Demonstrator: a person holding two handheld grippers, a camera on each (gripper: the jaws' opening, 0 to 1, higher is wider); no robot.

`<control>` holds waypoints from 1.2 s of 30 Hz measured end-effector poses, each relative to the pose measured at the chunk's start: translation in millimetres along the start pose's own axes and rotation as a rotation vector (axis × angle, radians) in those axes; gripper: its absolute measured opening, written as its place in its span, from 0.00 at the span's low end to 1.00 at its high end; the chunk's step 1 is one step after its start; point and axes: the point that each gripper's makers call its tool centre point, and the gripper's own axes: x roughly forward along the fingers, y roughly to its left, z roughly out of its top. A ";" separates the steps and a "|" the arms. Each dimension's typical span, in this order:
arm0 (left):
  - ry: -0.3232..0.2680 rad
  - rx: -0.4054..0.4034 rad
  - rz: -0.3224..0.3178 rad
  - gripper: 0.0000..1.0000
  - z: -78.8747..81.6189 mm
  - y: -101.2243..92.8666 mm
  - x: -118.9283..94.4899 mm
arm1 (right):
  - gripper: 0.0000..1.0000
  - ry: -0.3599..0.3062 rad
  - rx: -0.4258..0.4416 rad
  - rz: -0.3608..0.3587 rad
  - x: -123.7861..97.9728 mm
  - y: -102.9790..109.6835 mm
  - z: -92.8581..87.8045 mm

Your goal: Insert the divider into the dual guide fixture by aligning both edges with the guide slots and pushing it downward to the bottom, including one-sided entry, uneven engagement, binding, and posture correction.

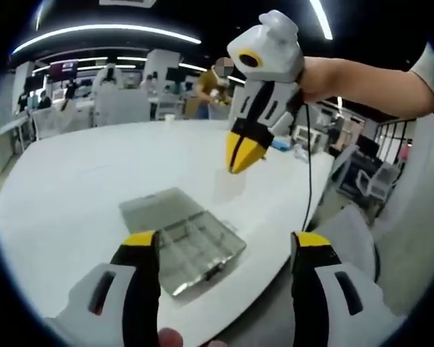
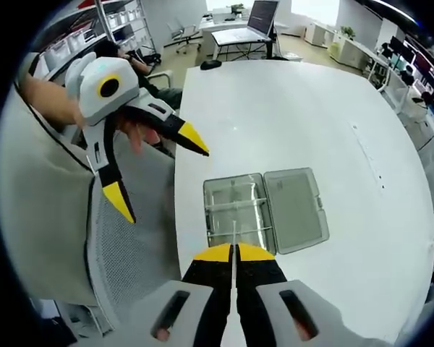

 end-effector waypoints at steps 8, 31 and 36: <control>0.005 -0.010 0.001 0.72 -0.1 2.9 2.4 | 0.00 0.008 -0.010 0.000 3.4 -3.9 -1.5; 0.026 -0.031 0.006 0.72 -4.5 12.9 5.3 | 0.00 0.011 -0.022 0.008 13.6 -9.7 -5.3; 0.028 -0.033 0.006 0.72 -4.3 12.0 5.5 | 0.00 0.015 -0.025 0.011 16.0 -7.6 -6.1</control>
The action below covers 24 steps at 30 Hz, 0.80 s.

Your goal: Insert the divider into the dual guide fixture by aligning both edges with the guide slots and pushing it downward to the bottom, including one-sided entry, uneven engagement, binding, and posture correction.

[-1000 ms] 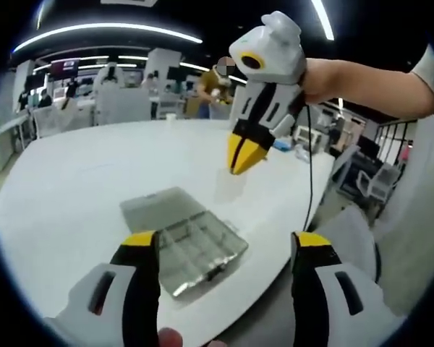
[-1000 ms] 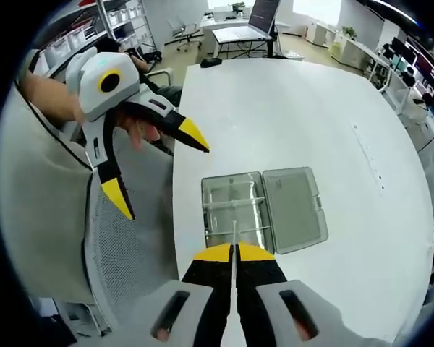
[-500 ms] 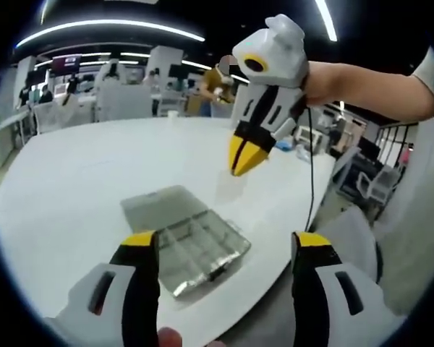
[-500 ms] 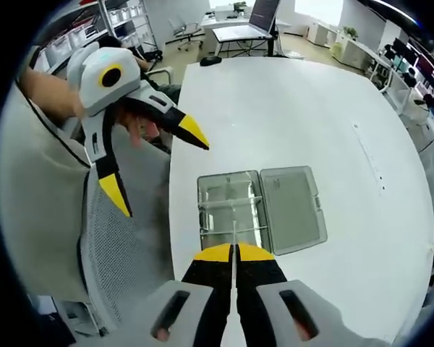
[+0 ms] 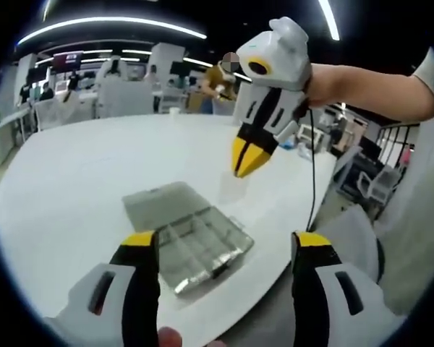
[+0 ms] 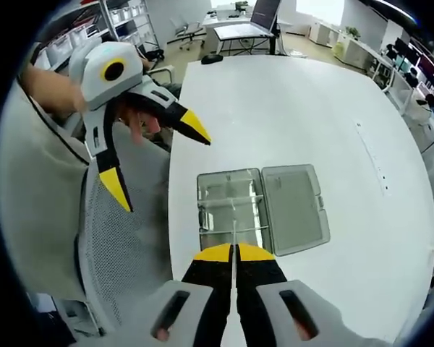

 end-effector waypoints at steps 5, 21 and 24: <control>0.003 -0.003 -0.001 0.72 -1.8 1.3 0.4 | 0.00 0.001 -0.007 0.002 2.3 1.2 0.1; 0.010 -0.010 -0.005 0.71 -7.7 3.0 2.1 | 0.00 0.018 -0.020 0.009 15.6 4.0 -8.5; 0.011 -0.013 -0.006 0.71 -8.8 3.8 2.8 | 0.00 0.015 -0.019 0.009 17.1 4.2 -8.7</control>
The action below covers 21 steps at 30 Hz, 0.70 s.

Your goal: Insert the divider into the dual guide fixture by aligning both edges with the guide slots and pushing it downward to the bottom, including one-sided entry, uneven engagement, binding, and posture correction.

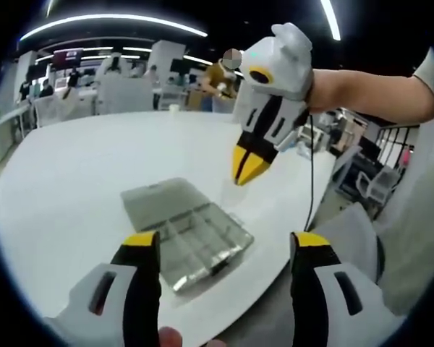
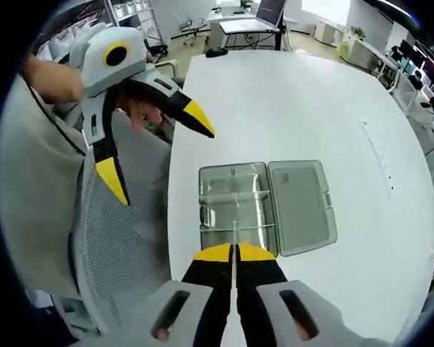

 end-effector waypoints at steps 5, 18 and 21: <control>0.003 0.001 -0.002 0.71 -0.6 -0.4 1.2 | 0.00 0.002 -0.010 -0.003 4.1 1.2 -1.9; 0.017 0.001 -0.004 0.70 -3.8 -1.1 2.6 | 0.00 -0.003 -0.042 -0.005 14.5 3.0 -6.7; 0.019 -0.002 -0.004 0.70 -4.8 -0.7 3.0 | 0.00 -0.006 -0.044 -0.003 16.4 3.7 -7.1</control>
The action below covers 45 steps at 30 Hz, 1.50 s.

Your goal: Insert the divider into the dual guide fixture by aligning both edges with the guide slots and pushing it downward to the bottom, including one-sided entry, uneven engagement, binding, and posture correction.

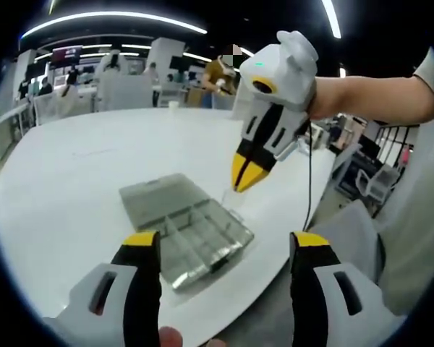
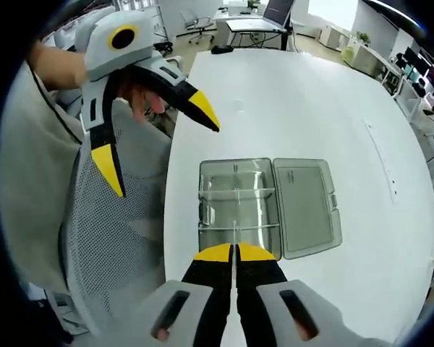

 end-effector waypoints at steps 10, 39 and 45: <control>0.006 0.001 -0.004 0.70 -1.9 0.2 1.1 | 0.00 -0.003 -0.016 0.000 5.9 -0.2 -2.0; 0.027 -0.012 -0.003 0.70 -9.1 2.9 4.0 | 0.00 0.001 -0.018 0.007 18.9 -5.1 -9.8; 0.032 -0.013 -0.004 0.69 -10.6 4.0 4.3 | 0.00 0.001 -0.011 0.009 22.2 -7.0 -12.1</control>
